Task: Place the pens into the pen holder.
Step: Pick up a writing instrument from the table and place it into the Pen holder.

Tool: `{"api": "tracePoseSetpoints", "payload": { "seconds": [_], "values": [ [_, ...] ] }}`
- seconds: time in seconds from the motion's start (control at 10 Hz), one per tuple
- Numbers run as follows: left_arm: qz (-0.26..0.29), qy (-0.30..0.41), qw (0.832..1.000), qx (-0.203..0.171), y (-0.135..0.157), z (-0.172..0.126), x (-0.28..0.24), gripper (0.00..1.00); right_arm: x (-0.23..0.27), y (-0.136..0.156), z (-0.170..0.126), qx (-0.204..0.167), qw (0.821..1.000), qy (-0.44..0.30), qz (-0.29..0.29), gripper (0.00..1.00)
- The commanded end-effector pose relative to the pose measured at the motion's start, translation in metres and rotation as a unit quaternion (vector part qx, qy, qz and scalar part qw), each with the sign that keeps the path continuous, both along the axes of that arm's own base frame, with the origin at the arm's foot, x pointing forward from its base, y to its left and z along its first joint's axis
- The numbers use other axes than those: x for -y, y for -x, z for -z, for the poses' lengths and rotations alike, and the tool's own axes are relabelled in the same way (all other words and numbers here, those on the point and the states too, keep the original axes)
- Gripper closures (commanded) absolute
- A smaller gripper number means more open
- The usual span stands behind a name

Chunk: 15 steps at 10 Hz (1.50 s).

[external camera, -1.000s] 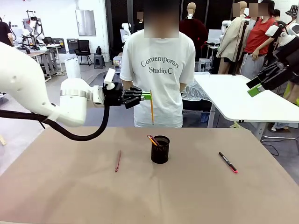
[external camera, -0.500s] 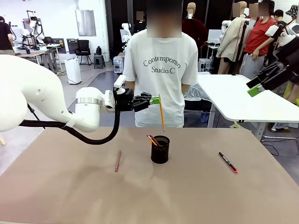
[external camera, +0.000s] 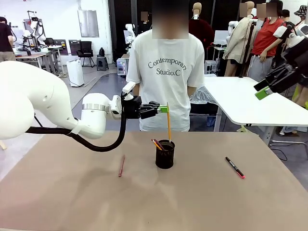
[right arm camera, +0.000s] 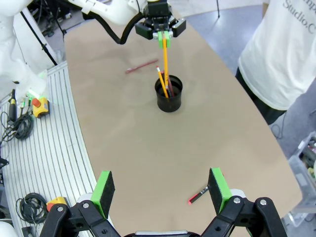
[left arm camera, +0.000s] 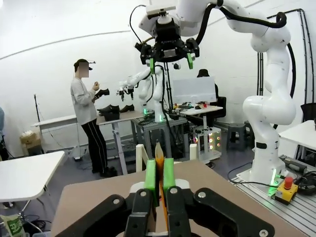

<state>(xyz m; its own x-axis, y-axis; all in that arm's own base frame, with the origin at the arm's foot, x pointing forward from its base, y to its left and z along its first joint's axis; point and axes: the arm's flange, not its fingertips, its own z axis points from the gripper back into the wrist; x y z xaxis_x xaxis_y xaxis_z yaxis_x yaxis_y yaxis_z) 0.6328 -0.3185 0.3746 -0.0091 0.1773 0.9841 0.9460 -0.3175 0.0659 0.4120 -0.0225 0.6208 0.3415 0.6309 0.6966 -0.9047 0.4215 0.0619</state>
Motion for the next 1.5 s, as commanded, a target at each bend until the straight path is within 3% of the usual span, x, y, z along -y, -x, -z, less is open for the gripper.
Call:
{"api": "tracePoseSetpoints", "payload": {
  "seconds": [0.0, 0.2, 0.7, 0.8, 1.3, 1.4],
  "values": [
    [0.004, -0.026, 1.0, -0.008, -0.006, 0.004, -0.002, 1.0, 0.0, 0.0, -0.001, 0.002, 1.0, -0.002, -0.001, 0.0],
    [0.001, -0.022, 1.0, -0.005, -0.008, 0.011, -0.003, 1.0, 0.0, 0.0, -0.001, 0.002, 1.0, -0.002, -0.001, 0.0],
    [0.004, -0.017, 1.0, 0.0, -0.007, 0.012, -0.005, 0.06, 0.0, 0.0, -0.001, 0.002, 1.0, -0.002, -0.001, 0.0],
    [0.001, -0.02, 1.0, 0.003, -0.006, 0.01, -0.007, 0.0, 0.0, 0.0, -0.001, 0.002, 1.0, -0.002, -0.001, 0.0],
    [-0.005, -0.059, 0.998, 0.026, -0.002, 0.003, -0.012, 0.0, 0.0, 0.0, -0.001, 0.002, 1.0, -0.002, -0.001, 0.0],
    [-0.006, -0.035, 0.999, 0.012, -0.008, 0.009, -0.006, 0.0, 0.0, 0.0, -0.001, 0.002, 1.0, -0.002, -0.001, 0.0]
  ]
}}
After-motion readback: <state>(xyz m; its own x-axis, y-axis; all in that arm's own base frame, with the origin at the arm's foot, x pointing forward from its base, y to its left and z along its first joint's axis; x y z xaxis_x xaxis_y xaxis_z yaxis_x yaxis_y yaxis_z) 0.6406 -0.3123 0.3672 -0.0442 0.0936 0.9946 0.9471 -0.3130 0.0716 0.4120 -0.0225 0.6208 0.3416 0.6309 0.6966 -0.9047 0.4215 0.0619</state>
